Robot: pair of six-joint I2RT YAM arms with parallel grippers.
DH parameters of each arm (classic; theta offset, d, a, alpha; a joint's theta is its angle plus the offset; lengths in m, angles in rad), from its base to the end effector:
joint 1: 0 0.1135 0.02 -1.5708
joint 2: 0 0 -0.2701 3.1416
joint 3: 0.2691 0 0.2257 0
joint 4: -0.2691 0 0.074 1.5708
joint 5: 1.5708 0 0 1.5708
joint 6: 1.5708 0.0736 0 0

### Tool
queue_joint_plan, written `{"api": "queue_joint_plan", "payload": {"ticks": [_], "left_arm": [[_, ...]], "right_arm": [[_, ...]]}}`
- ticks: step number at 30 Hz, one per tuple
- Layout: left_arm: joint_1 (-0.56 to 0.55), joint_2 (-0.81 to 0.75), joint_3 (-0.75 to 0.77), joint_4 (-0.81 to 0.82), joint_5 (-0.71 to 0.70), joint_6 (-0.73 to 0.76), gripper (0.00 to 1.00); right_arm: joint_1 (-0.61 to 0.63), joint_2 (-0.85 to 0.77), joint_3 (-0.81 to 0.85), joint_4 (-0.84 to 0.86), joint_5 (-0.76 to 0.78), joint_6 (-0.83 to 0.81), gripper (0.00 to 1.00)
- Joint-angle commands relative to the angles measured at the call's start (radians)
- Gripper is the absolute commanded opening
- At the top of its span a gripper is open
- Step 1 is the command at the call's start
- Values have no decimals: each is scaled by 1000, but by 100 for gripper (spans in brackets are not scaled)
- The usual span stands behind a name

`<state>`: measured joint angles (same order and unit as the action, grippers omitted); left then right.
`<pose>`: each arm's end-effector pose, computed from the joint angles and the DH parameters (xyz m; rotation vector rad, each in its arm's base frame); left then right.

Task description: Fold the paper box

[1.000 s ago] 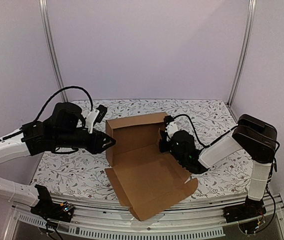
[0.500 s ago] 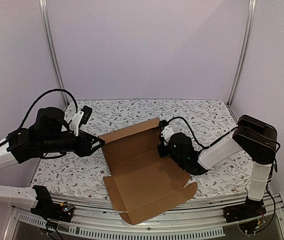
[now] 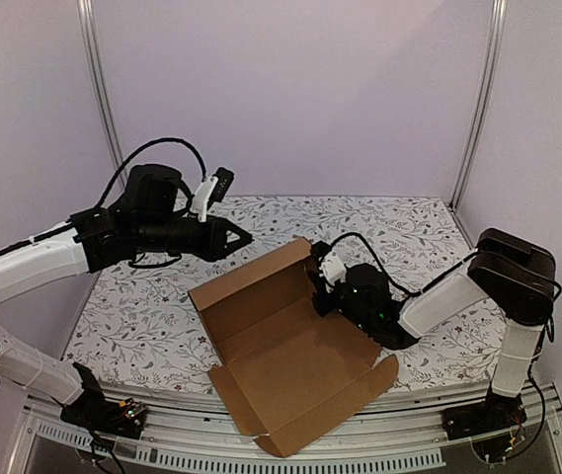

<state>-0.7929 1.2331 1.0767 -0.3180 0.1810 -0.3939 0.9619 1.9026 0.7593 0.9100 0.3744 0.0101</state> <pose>0.1906 -0.2123 0.3269 0.5462 2.0965 -0.9014 0.2460 0.3057 0.1628 -0.5793 1.7063 0.3593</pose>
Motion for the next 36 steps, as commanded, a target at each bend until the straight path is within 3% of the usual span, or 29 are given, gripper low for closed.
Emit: {"api": "queue_joint_plan", "payload": {"ticks": [1, 9, 17, 36], "left_arm": [[27, 131, 71, 139, 105, -18, 3], [29, 351, 186, 271, 184, -71, 0], [21, 488, 275, 295, 187, -108, 0], [-63, 646, 396, 144, 91, -58, 0]], "right_arm": [[4, -12, -32, 47, -48, -42, 0], [2, 5, -41, 90, -58, -31, 0], [3, 25, -37, 118, -46, -15, 0], [0, 93, -48, 192, -11, 67, 0]]}}
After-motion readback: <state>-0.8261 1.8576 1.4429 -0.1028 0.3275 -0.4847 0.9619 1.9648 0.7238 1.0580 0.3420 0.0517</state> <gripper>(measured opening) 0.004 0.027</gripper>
